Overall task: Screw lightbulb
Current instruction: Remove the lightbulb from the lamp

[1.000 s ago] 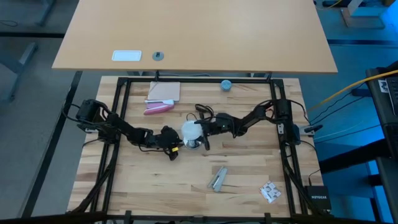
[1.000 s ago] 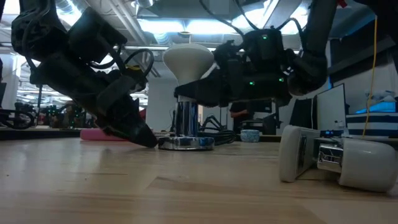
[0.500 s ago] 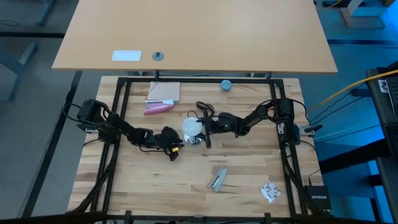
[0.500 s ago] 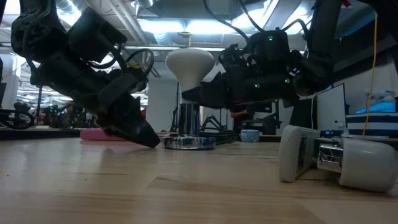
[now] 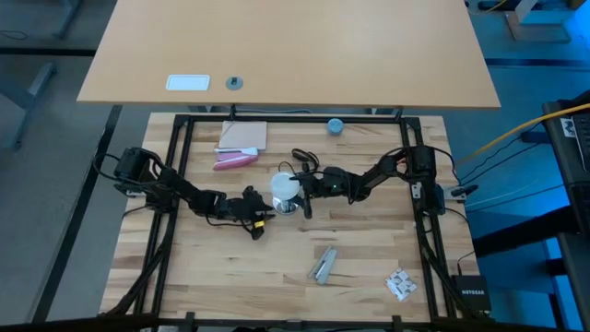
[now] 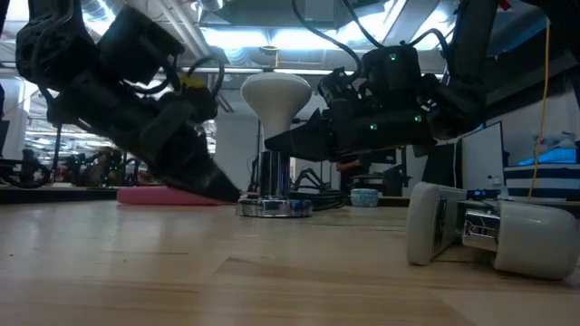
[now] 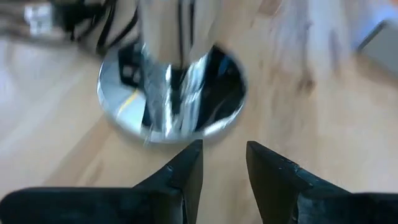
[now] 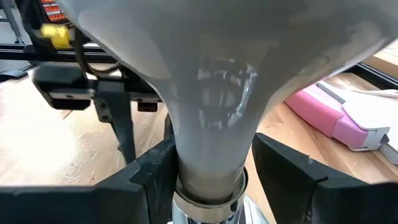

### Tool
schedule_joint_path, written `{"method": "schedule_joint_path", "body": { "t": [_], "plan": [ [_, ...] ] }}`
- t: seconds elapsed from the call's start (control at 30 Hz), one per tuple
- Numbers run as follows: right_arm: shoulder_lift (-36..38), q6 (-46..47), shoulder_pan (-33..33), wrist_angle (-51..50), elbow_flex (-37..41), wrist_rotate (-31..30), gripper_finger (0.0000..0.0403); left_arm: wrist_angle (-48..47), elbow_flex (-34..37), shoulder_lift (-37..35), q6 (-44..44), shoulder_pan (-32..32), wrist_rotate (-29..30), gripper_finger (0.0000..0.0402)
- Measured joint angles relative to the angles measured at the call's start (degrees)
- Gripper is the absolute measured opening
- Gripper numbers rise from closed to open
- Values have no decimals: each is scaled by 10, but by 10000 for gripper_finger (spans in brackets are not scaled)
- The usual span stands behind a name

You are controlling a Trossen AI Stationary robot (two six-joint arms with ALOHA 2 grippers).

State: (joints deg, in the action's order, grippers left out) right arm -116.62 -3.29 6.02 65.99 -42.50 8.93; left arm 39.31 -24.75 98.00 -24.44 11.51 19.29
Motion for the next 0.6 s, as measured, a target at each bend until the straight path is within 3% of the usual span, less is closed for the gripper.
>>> {"method": "schedule_joint_path", "body": {
  "t": [0.23,0.6],
  "plan": [
    [0,0,0,4,0,-1,209,19,-13,-1,52,-7,1,115],
    [-1,-1,0,4,0,24,209,18,-19,-1,58,-44,-2,115]
  ]
}}
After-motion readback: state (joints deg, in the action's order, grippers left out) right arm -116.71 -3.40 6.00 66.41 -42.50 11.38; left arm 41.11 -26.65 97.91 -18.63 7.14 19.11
